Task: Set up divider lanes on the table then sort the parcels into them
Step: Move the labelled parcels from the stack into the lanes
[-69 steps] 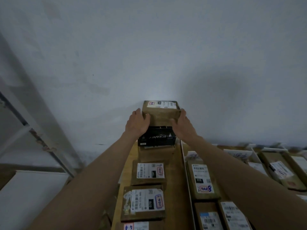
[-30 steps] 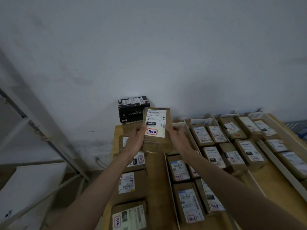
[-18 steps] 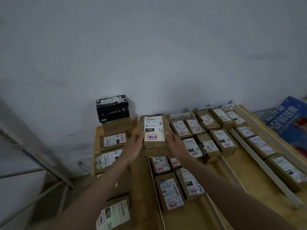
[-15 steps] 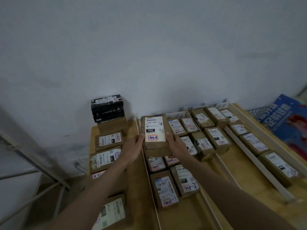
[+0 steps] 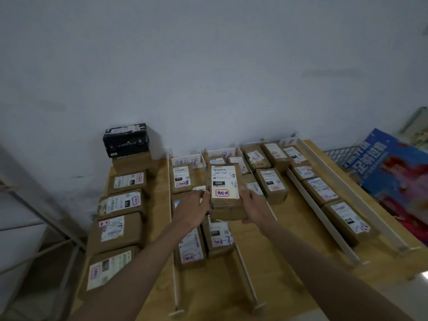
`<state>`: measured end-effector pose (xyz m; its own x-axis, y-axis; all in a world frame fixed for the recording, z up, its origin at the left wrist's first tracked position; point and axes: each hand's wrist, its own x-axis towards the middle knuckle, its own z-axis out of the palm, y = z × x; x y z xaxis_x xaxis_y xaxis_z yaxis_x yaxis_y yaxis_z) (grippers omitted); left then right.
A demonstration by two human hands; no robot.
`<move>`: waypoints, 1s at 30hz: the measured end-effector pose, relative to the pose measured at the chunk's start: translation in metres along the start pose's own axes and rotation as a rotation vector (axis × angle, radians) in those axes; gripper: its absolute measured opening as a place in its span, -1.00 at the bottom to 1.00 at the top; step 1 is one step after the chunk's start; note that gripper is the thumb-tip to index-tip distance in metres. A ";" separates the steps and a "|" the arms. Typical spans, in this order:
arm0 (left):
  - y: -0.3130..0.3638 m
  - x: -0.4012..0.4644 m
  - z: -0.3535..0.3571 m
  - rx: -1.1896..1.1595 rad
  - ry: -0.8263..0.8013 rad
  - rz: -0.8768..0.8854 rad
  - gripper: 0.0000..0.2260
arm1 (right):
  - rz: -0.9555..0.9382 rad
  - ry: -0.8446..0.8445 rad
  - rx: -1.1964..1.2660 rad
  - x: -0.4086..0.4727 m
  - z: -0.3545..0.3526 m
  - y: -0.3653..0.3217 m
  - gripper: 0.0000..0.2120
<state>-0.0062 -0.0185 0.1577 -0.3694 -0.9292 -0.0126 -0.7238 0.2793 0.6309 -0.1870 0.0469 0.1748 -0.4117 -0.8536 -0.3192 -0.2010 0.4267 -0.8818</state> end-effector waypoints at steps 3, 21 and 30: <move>0.024 -0.012 0.028 0.063 -0.018 0.016 -0.54 | -0.005 0.002 -0.006 -0.007 -0.035 0.024 -0.53; -0.027 -0.144 0.085 0.339 0.027 -0.178 -0.66 | -0.015 -0.150 -0.296 -0.075 -0.026 0.150 -0.52; -0.065 -0.199 0.087 0.341 -0.009 -0.227 -0.73 | 0.087 -0.332 -0.348 -0.107 0.032 0.180 -0.60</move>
<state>0.0637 0.1688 0.0521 -0.1819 -0.9747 -0.1299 -0.9387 0.1327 0.3183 -0.1507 0.2057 0.0388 -0.1459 -0.8355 -0.5298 -0.4872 0.5267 -0.6965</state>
